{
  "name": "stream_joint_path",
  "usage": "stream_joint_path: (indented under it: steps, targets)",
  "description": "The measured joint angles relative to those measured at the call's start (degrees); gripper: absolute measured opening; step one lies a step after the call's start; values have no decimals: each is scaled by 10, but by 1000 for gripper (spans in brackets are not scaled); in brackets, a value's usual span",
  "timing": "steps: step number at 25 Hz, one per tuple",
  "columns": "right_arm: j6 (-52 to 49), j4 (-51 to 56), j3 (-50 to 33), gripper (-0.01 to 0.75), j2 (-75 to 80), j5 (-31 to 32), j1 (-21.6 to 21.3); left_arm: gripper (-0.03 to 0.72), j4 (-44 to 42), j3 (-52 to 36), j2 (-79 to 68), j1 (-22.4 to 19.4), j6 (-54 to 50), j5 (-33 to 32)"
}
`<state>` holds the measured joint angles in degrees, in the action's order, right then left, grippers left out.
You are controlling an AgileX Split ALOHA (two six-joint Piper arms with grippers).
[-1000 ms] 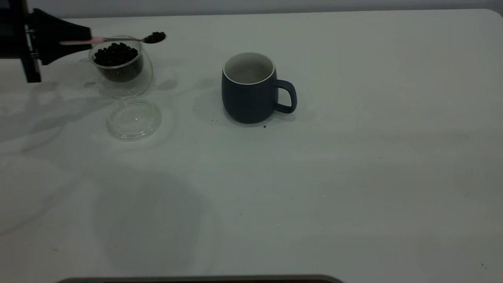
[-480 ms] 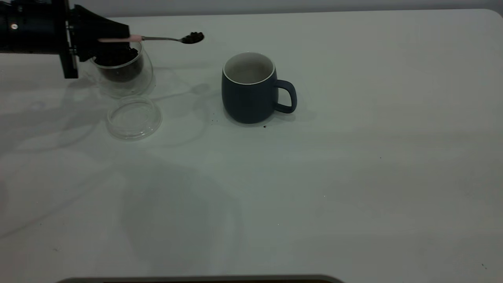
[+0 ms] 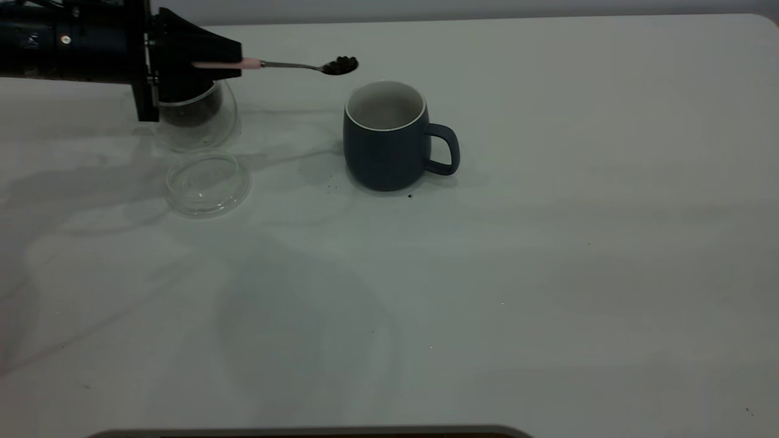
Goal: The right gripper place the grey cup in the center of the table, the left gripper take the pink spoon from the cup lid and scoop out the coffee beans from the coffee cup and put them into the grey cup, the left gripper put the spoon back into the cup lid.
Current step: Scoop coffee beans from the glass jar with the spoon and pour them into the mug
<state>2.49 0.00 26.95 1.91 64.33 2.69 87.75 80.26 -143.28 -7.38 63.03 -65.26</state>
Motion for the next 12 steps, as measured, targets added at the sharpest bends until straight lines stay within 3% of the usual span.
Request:
stream_joint_path:
  steps: [12]
  targets:
    - [0,0,0,591,0,0,0,115,2,0,0,33,10,0]
